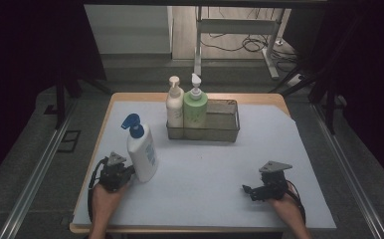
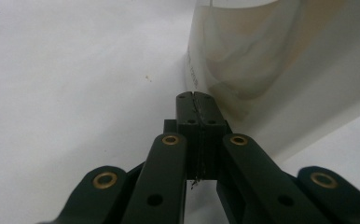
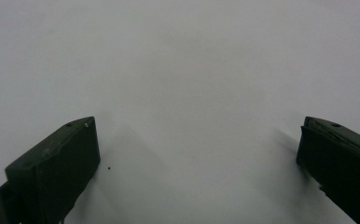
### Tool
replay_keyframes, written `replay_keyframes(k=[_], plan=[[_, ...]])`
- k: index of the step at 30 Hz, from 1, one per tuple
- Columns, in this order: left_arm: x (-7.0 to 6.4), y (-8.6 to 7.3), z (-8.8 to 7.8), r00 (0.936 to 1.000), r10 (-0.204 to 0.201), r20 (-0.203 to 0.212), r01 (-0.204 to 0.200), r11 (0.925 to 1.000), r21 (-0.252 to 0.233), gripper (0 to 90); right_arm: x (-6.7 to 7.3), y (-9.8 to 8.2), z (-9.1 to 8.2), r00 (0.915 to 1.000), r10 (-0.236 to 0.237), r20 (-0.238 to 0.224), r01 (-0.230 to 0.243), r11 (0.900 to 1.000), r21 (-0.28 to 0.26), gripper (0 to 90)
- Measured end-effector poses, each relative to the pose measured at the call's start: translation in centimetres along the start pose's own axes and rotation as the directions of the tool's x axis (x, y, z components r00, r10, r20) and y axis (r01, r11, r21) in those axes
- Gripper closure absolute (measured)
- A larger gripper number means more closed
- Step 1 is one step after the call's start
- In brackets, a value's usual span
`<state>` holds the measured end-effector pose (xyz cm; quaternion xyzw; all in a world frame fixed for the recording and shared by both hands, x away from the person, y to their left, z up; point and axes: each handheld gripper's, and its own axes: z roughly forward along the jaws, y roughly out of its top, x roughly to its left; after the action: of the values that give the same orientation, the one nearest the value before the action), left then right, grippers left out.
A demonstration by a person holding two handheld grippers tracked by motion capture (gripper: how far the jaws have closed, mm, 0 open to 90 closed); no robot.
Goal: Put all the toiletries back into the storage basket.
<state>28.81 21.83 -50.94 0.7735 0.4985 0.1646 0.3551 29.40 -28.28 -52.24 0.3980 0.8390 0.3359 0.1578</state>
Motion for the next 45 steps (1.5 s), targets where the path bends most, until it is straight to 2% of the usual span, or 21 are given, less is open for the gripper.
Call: replay_keyframes(k=[8, 19, 23, 33, 45], plan=[[-0.7, 0.5, 0.4, 0.9996, 0.028, 0.008, -0.028, 0.9996, -0.005, 89.4, 0.0, 0.0, 0.0, 1.0000, 0.000, 0.000, 0.000, 1.000, 0.000, 0.0], [-1.1, 0.9, 1.0, 0.9991, 0.008, 0.041, -0.007, 0.9997, -0.024, 89.4, 0.0, 0.0, 0.0, 1.0000, 0.000, -0.001, 0.000, 1.000, 0.000, 0.0], [-1.2, 1.0, 1.4, 0.9996, 0.010, 0.027, -0.010, 0.9999, -0.007, 89.4, 0.0, 0.0, 0.0, 1.0000, 0.000, 0.000, 0.000, 1.000, 0.000, 0.0], [-1.5, 1.1, 2.0, 0.9993, 0.016, 0.035, -0.016, 0.9998, 0.008, 89.4, 0.0, 0.0, 0.0, 1.0000, 0.000, -0.001, 0.000, 1.000, 0.000, 0.0], [-3.8, 2.3, 3.6, 0.9950, 0.061, 0.079, -0.062, 0.9980, 0.009, 89.4, 0.0, 0.0, 0.0, 1.0000, 0.000, -0.001, 0.000, 1.000, -0.001, 0.0]])
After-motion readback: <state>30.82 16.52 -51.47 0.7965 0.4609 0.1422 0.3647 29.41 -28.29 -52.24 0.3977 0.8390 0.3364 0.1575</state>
